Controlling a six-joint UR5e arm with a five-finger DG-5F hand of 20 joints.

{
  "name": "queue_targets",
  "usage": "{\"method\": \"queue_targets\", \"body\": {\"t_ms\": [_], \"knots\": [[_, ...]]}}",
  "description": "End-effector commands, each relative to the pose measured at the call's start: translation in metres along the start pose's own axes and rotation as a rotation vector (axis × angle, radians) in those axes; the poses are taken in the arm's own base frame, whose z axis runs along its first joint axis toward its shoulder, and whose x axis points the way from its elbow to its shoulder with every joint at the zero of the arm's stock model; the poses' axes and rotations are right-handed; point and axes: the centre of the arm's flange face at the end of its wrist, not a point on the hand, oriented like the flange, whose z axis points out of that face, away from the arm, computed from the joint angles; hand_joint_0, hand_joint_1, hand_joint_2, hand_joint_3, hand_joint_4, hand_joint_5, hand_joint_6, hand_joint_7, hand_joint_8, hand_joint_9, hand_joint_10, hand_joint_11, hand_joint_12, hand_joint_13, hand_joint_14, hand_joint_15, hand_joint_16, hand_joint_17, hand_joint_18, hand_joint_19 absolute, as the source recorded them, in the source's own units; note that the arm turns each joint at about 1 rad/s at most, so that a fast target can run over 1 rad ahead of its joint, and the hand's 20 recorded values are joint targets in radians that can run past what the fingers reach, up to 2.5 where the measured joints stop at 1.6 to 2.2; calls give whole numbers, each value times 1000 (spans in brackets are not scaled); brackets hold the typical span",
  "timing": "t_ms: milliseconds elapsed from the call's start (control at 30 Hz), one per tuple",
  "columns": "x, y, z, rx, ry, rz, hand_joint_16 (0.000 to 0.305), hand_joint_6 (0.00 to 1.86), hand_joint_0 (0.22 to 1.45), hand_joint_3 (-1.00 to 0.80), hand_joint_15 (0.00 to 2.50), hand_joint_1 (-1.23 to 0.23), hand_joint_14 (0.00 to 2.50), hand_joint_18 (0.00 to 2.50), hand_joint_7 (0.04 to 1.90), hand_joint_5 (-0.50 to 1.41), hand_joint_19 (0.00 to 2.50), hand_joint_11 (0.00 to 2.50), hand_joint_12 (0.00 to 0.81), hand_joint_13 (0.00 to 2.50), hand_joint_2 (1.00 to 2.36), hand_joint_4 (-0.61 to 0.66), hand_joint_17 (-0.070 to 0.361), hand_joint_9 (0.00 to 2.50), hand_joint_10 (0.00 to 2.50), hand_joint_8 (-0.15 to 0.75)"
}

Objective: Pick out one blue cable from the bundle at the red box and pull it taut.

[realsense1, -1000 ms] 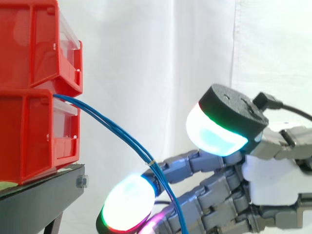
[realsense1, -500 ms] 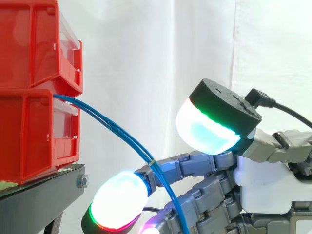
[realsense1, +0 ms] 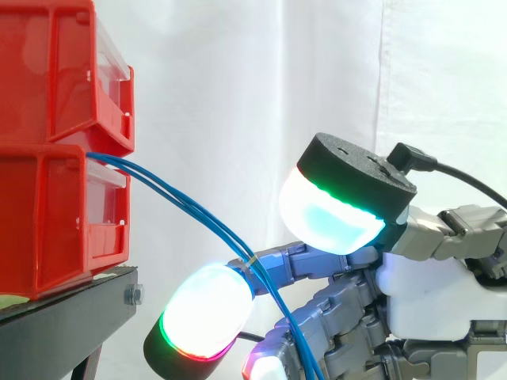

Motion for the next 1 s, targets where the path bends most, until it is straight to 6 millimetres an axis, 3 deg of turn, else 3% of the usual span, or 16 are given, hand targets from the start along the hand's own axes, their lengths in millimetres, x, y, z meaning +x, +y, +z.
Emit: {"method": "queue_targets", "body": {"t_ms": [0,367,967], "knots": [[-1,0,0,-1,1,6,47,503,599,-409,351,-607,15,523,970,-104,771,437,303,806,1008,164,107,952,18,246],[-4,6,4,-8,31,37,47,502,627,-363,393,-531,18,573,1196,-67,790,500,313,881,1011,102,106,1052,22,257],[-32,6,5,-13,51,36,48,510,615,-350,402,-490,17,589,1301,-55,808,523,321,903,1011,83,108,1086,23,266]]}}
